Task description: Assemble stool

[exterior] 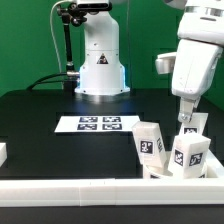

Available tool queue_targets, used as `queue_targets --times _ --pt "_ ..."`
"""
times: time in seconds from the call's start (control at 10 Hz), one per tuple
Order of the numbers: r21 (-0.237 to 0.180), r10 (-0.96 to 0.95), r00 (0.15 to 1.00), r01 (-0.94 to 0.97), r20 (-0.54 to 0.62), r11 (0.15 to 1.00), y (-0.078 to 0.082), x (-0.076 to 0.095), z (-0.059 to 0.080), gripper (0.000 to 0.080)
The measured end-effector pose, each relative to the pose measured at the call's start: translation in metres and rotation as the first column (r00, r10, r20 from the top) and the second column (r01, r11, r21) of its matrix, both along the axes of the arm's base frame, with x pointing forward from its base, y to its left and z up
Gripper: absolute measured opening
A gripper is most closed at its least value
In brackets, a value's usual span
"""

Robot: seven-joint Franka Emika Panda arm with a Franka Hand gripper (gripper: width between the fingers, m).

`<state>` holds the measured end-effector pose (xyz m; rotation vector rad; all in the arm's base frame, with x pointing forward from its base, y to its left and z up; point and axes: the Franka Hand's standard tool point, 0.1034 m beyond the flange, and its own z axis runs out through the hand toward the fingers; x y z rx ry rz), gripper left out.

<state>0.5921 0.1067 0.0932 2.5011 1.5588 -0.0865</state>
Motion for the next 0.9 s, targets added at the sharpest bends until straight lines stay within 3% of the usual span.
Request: queue_targets --times 0.5,0.9 --pt "0.013 -0.188 0.982 0.187 0.035 0.982 -0.0011 -0.0002 -0.0004 0.0337" --pt "0.057 -0.525 0.846 0.522 0.093 0.851 -0.0016 -0.0006 -0.0009 0.0337"
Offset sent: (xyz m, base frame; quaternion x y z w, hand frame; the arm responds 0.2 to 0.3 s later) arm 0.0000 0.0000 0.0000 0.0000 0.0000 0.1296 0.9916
